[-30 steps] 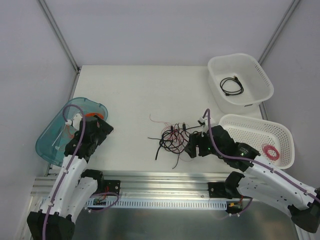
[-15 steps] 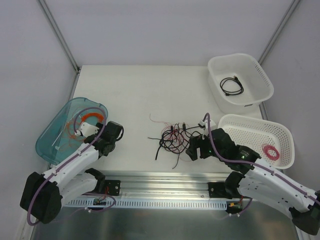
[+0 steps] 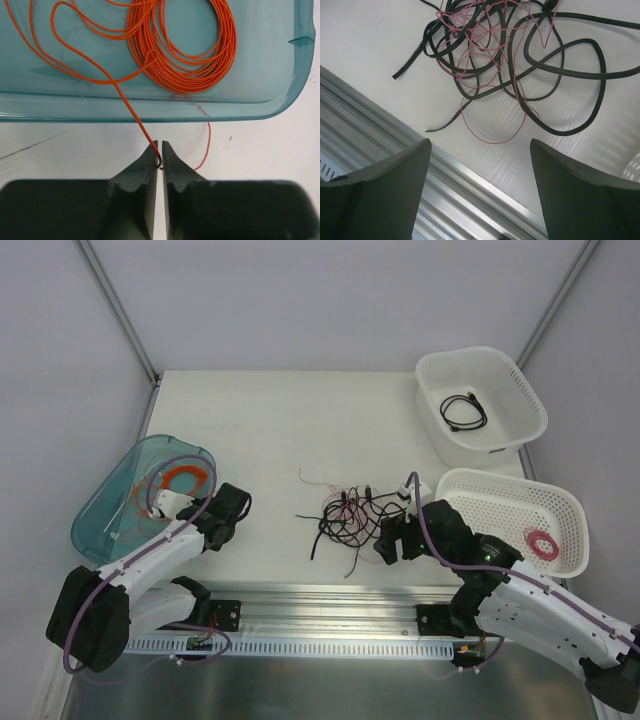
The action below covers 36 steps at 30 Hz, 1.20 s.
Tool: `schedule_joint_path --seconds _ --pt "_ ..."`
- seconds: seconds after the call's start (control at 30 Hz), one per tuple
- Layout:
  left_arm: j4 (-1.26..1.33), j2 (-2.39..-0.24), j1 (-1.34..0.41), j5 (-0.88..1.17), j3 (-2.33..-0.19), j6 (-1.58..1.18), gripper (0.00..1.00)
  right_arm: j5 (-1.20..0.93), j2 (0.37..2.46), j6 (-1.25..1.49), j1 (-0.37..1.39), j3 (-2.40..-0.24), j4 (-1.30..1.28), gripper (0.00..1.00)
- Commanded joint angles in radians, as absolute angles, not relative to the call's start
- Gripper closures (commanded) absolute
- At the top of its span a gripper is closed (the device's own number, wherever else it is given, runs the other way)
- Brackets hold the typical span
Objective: Untangle the cables
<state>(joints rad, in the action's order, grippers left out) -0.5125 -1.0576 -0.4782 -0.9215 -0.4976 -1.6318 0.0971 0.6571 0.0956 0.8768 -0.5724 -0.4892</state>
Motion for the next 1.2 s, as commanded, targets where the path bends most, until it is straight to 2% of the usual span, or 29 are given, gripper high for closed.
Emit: schedule_joint_path --seconds 0.0,0.23,0.47,0.63,0.7,0.87,1.03,1.1,1.13,1.17 --pt "-0.522 -1.020 -0.483 -0.919 -0.525 -1.596 1.00 0.107 0.641 0.081 0.882 -0.577 -0.469 0.16" --pt "-0.529 -0.865 -0.483 -0.830 -0.618 -1.242 1.00 0.123 0.634 0.080 0.881 -0.603 -0.495 0.16" --pt "-0.609 -0.827 -0.422 -0.753 -0.871 -0.884 1.00 0.121 0.629 0.094 0.881 -0.641 -0.520 0.16" --pt "-0.612 -0.864 -0.098 -0.536 -0.998 -0.593 1.00 0.130 0.611 0.095 0.881 -0.663 -0.554 0.16" --pt "-0.612 -0.896 -0.020 -0.496 -1.048 -0.523 1.00 0.135 0.603 0.097 0.882 -0.666 -0.566 0.16" --pt "-0.586 -0.977 0.319 -0.310 -1.028 -0.397 1.00 0.147 0.595 0.106 0.881 -0.670 -0.581 0.16" --pt "-0.512 -1.051 0.428 -0.279 -0.944 -0.443 1.00 0.150 0.612 0.114 0.881 -0.680 -0.586 0.15" --pt "-0.511 -1.069 0.463 -0.276 -0.928 -0.483 0.92 0.156 0.618 0.114 0.882 -0.693 -0.597 0.15" --pt "-0.511 -1.074 0.475 -0.273 -0.911 -0.491 0.75 0.161 0.624 0.114 0.882 -0.695 -0.601 0.15" --pt "-0.509 -1.069 0.489 -0.270 -0.905 -0.495 0.63 0.166 0.629 0.114 0.881 -0.696 -0.607 0.15"
